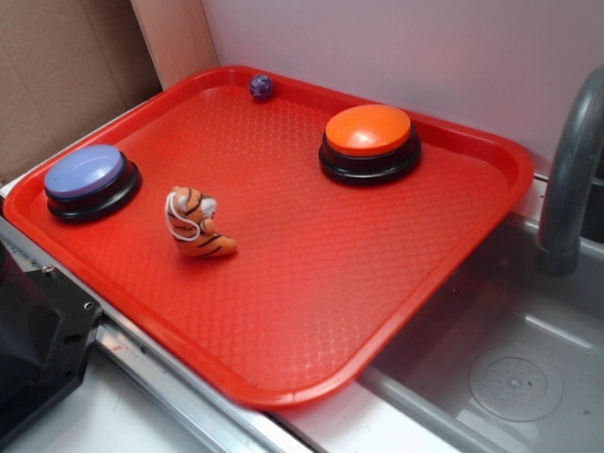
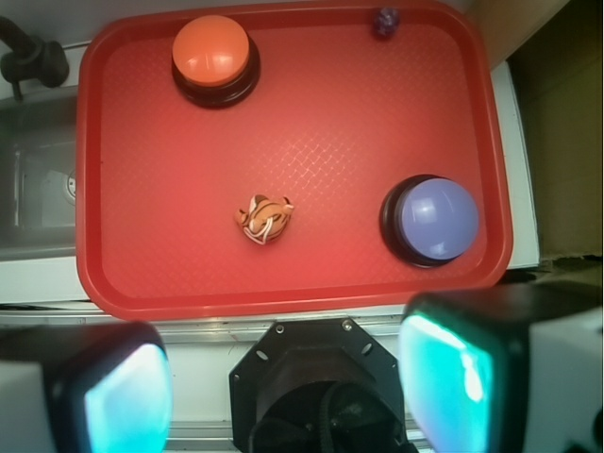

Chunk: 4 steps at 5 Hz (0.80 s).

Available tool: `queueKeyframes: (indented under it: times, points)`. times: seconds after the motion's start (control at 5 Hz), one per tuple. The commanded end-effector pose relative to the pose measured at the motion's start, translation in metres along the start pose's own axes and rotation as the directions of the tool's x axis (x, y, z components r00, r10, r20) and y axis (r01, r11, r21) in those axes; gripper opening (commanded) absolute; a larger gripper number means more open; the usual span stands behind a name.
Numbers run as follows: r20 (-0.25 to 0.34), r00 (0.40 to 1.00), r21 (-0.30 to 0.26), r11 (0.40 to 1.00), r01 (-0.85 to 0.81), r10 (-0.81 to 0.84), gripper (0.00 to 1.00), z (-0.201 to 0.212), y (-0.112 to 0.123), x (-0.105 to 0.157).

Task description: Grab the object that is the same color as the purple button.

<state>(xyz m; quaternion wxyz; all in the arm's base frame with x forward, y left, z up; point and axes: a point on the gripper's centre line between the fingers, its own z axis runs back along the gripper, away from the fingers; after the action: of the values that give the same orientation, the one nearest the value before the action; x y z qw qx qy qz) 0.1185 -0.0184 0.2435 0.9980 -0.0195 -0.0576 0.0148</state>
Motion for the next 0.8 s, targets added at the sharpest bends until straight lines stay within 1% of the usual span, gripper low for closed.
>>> queueKeyframes:
  times: [0.0,0.2,0.4,0.6]
  points:
    - [0.0,1.0,0.0,1.0,0.0,0.0,1.0,0.0,0.0,0.0]
    - [-0.098,0.99,-0.028,0.994,-0.107,0.103,1.0,-0.028,0.035,0.031]
    - [-0.139,0.984,-0.013,0.994,-0.111,0.109,1.0,-0.055,0.071,0.059]
    - [0.021,0.995,0.029,0.995,-0.097,0.097,1.0,-0.07,0.102,0.085]
